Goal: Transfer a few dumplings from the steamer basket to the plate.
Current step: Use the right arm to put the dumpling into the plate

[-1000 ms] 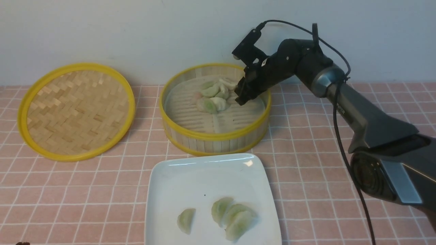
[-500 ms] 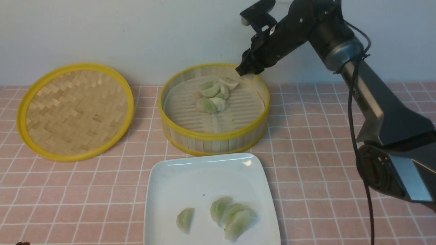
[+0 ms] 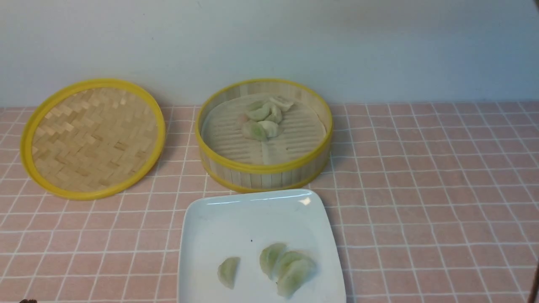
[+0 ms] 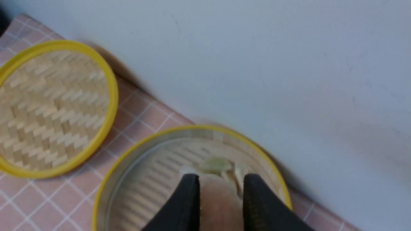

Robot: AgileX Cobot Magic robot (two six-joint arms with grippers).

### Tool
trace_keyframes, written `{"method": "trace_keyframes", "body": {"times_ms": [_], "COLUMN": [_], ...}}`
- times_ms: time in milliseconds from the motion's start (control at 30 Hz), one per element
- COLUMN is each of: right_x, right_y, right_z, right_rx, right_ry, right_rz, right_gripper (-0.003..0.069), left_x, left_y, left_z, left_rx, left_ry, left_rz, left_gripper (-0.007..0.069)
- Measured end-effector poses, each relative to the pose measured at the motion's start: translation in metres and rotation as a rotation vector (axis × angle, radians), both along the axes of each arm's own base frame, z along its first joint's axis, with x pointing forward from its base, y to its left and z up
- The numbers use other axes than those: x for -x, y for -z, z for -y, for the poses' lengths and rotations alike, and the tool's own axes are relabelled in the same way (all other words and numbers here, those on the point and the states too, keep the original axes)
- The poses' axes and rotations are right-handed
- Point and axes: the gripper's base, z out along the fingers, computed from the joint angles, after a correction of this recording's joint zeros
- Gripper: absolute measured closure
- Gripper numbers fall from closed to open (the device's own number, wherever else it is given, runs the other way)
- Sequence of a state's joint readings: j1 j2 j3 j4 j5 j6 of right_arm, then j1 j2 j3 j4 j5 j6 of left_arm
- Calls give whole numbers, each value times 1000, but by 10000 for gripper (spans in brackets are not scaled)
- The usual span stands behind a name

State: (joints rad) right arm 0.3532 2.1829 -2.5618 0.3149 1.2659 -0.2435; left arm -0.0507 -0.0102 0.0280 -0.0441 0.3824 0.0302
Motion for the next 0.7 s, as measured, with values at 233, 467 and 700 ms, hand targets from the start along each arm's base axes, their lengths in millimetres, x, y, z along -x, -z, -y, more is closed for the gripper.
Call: {"method": "trace_keyframes", "body": {"times_ms": [233, 467, 700], "right_x": [52, 108, 103], "right_y": [74, 155, 191], "right_z": [-13, -64, -82], "right_rx": [80, 215, 260], "right_ry": [-113, -275, -263], "right_rz": [-369, -573, -552], "right_gripper": [501, 501, 459], "left_x": [0, 0, 0], "left_y": [0, 0, 0], "left_z": [0, 0, 0], "left_rx": [0, 0, 0], "left_ry": [0, 0, 0], "left_rz": [0, 0, 0], "left_gripper": [631, 631, 631]}}
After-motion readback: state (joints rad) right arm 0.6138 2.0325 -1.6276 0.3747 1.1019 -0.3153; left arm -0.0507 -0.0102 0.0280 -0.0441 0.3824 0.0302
